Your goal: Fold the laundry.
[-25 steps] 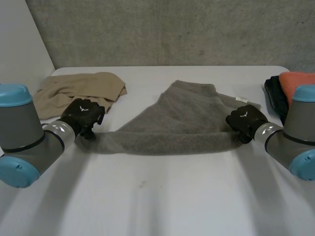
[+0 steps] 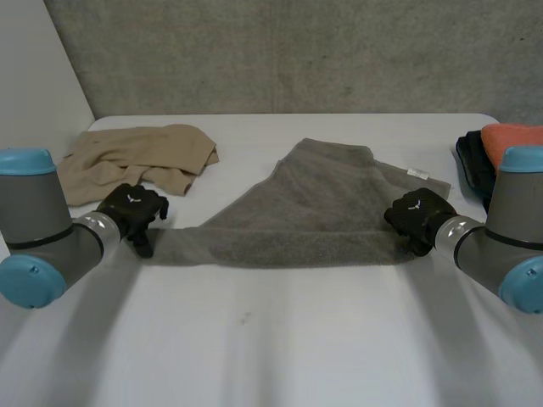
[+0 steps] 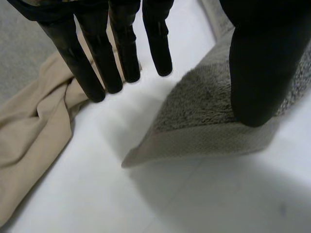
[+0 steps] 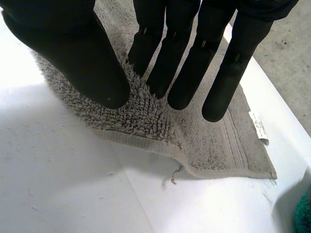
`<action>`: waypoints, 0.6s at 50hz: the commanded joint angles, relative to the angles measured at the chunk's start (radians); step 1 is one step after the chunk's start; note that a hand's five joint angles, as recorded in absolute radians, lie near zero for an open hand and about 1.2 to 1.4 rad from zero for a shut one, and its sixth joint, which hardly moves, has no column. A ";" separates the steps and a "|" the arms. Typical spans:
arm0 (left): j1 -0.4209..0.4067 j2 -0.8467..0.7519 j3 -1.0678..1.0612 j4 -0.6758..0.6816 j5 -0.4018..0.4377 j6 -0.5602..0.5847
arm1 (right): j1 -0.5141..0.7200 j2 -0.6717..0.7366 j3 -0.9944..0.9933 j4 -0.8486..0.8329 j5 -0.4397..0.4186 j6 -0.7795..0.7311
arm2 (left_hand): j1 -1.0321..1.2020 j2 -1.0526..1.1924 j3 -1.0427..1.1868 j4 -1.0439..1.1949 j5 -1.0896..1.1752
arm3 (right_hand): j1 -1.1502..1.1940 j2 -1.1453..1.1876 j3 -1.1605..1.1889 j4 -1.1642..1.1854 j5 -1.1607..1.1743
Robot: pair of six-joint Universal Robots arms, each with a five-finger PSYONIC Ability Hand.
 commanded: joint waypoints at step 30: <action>-0.098 0.164 0.165 0.147 -0.046 -0.080 | 0.540 -0.298 0.266 0.278 -0.032 0.471 | 0.869 0.872 0.873 0.869 0.868 | 0.200 0.151 0.146 0.137 0.164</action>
